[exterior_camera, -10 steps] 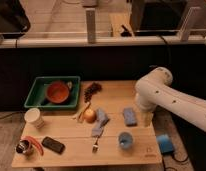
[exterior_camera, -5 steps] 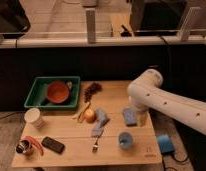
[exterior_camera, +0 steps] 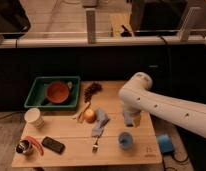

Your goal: Place towel in table surface

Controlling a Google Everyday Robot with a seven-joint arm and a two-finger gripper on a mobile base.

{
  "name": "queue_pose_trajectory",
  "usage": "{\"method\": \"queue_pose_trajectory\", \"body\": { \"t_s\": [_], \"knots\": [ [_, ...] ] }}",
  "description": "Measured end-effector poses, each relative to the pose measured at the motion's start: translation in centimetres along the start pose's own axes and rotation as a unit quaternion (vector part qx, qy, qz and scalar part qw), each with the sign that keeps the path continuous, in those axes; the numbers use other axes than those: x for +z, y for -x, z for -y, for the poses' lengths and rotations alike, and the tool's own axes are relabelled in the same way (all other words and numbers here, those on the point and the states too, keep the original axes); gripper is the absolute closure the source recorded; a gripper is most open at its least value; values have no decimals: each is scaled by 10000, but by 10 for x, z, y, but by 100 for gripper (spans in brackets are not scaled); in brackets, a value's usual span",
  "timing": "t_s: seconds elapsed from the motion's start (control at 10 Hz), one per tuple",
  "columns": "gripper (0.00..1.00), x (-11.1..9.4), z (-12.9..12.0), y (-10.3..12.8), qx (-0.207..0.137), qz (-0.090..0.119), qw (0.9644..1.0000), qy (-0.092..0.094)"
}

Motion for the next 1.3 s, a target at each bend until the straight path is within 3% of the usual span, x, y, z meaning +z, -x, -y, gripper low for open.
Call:
{"method": "queue_pose_trajectory", "body": {
  "t_s": [0.5, 1.3],
  "knots": [
    [20, 8, 12, 25, -495, -13, 9988, -68],
    [20, 33, 35, 48, -1411, -21, 9899, -122]
  ]
}}
